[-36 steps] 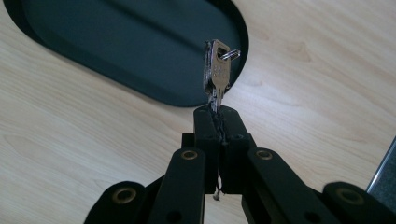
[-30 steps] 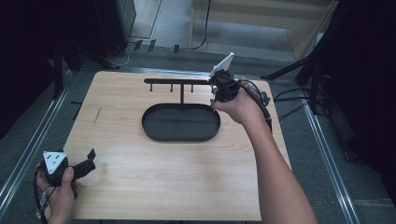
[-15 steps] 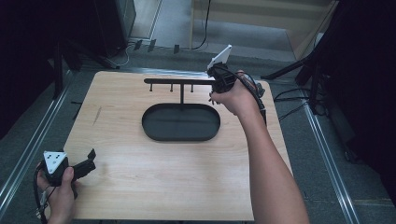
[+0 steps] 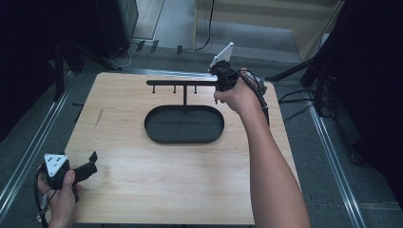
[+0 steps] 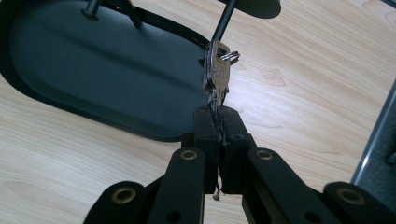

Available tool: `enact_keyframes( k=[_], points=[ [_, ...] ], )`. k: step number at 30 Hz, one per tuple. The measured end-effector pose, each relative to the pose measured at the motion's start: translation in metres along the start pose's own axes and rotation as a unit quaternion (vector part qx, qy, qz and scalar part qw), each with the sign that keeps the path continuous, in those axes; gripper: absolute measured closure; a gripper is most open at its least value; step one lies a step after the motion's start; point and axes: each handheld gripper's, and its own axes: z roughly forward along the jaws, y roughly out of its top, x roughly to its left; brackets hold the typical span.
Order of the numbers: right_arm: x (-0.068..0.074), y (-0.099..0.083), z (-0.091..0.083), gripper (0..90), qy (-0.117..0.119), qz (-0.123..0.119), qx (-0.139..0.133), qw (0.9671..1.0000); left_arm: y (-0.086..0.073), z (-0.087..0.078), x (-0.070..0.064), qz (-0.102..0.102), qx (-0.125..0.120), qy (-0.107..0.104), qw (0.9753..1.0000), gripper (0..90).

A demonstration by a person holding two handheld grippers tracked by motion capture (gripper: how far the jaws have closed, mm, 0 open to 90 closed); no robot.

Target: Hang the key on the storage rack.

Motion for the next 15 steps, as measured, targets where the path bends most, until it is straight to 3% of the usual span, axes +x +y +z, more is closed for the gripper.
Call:
enact_keyframes(
  k=[7, 15],
  points=[
    [0.0035, 0.003, 0.0023, 87.9, -0.017, -0.013, -0.003, 0.9998, 0.0001, 0.0003, 0.0001, 0.001, 0.0, -0.001, 1.0, 0.0],
    [0.0003, 0.0054, 0.0051, 87.6, -0.016, -0.01, -0.005, 0.9998, 0.0, 0.0002, 0.0002, 0.0, -0.001, -0.002, 1.0, 0.0]
  ],
)
